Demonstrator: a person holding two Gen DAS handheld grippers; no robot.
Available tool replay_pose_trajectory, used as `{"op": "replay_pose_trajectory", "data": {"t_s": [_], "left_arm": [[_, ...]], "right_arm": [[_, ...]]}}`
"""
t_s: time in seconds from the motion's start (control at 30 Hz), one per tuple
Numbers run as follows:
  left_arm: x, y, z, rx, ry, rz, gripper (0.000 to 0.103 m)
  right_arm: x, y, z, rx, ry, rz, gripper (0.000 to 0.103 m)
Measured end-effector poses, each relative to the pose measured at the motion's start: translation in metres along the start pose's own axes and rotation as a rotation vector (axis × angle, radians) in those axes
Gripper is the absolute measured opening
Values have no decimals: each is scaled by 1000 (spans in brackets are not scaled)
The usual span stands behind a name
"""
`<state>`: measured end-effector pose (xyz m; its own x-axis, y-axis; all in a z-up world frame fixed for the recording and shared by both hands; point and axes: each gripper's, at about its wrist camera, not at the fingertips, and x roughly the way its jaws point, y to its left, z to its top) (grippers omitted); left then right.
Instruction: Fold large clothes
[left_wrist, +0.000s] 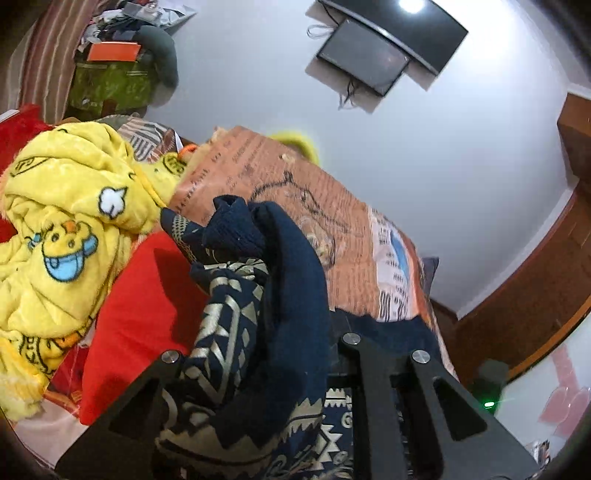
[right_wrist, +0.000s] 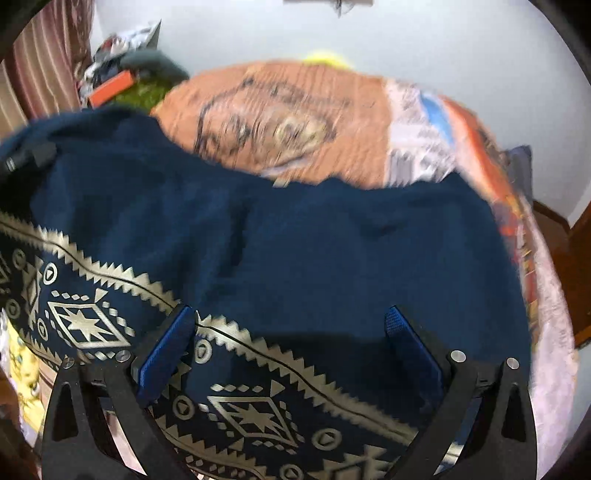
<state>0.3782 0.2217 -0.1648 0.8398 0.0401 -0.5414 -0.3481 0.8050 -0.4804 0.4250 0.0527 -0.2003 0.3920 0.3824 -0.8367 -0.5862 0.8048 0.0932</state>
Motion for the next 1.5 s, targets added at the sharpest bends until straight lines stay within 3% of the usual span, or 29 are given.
{"op": "replay_pose_trajectory", "data": {"t_s": [0.13, 0.27, 0.43, 0.57, 0.8, 0.93, 1.13, 1.27, 1.43, 1.5], "left_arm": [[0, -13, -11, 53, 4, 34, 17], [1, -26, -8, 48, 23, 12, 17], [7, -66, -6, 84, 38, -44, 16], [19, -117, -16, 135, 60, -115, 16], [66, -198, -61, 183, 231, -213, 16], [83, -232, -105, 318, 311, -205, 16], [103, -241, -160, 444, 450, -163, 16], [105, -239, -172, 532, 477, -152, 17], [89, -240, -174, 570, 527, -217, 44], [80, -243, -181, 599, 548, -236, 47]], "right_arm": [[3, 5, -9, -35, -32, -22, 103], [-5, -3, -5, -35, 3, 22, 103], [-31, -23, -19, -10, -15, 45, 103], [-52, -46, -36, -17, -35, -52, 103], [-84, -114, -73, 83, -26, -149, 103], [-100, -157, -93, 214, -21, -149, 103], [-115, -194, -107, 331, -31, -161, 103], [-125, -202, -116, 352, -34, -169, 103], [-137, -199, -122, 330, -38, -186, 103], [-145, -197, -126, 318, -44, -194, 103]]}}
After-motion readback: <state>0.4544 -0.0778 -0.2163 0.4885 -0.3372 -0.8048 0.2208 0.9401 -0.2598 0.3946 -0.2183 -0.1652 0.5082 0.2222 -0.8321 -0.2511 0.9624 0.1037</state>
